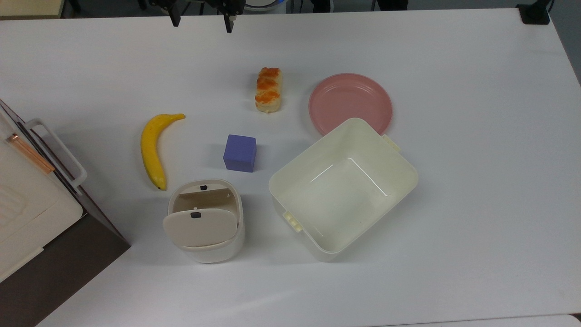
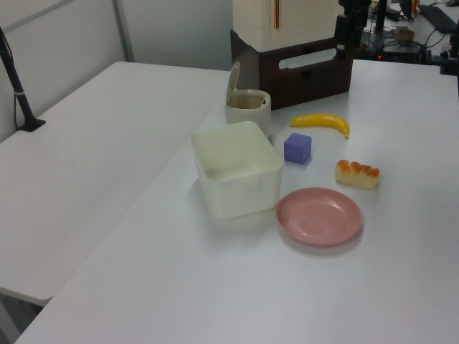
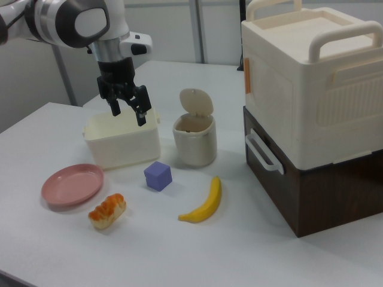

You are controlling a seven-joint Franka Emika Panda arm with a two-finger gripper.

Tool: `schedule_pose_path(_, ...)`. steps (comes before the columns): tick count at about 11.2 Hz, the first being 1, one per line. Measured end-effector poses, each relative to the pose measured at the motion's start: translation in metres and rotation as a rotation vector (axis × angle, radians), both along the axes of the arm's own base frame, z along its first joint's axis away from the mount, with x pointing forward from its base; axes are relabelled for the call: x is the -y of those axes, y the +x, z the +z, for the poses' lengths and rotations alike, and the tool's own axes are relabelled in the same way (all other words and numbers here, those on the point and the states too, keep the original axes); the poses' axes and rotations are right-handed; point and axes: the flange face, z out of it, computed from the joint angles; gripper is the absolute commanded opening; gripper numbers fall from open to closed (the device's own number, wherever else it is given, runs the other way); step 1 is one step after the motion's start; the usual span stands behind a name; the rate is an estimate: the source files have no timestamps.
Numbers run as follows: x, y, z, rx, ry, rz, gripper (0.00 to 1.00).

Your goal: Close the trash can

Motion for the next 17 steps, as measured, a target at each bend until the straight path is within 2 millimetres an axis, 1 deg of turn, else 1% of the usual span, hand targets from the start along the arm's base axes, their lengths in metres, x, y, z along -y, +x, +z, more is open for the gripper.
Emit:
schedule_pose_path(11, 0.0001, 0.0024, 0.0017, 0.022, -0.003, 0.011, 1.00)
schedule_pose_path(15, 0.0008, 0.0083, 0.0065, 0.077, -0.009, 0.011, 1.00)
schedule_pose_path(17, 0.0010, 0.0094, 0.0054, 0.078, -0.011, 0.012, 1.00)
